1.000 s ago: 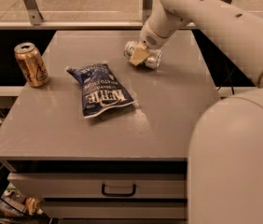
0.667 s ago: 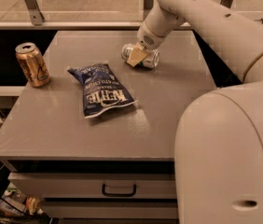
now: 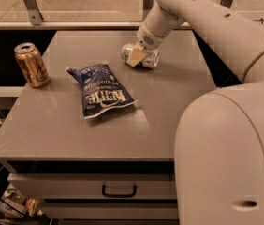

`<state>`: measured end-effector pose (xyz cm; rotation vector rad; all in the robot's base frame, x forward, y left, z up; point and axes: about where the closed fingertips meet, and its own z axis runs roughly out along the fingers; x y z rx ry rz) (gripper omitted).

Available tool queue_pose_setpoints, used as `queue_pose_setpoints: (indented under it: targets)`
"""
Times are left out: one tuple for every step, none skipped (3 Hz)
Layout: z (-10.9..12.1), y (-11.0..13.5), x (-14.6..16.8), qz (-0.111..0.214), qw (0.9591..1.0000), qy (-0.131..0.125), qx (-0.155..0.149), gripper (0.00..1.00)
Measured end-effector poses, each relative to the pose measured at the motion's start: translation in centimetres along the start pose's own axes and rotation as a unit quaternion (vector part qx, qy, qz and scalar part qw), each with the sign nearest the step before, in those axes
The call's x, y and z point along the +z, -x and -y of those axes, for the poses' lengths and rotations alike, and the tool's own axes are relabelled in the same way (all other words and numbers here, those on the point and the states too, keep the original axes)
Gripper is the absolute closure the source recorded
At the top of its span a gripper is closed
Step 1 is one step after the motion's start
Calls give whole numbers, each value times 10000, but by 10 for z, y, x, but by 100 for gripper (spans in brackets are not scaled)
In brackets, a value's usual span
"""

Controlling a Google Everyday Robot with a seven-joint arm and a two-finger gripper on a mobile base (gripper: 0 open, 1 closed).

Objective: Knock 7up can over

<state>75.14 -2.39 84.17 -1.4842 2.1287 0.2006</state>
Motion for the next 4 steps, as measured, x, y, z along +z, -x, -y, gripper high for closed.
queue_pose_setpoints:
  targets:
    - [0, 1, -2, 0, 10000, 1, 0, 36]
    - [0, 2, -2, -1, 10000, 1, 0, 12]
    - [0, 2, -2, -1, 10000, 3, 0, 0]
    - [0, 2, -2, -2, 10000, 4, -1, 0]
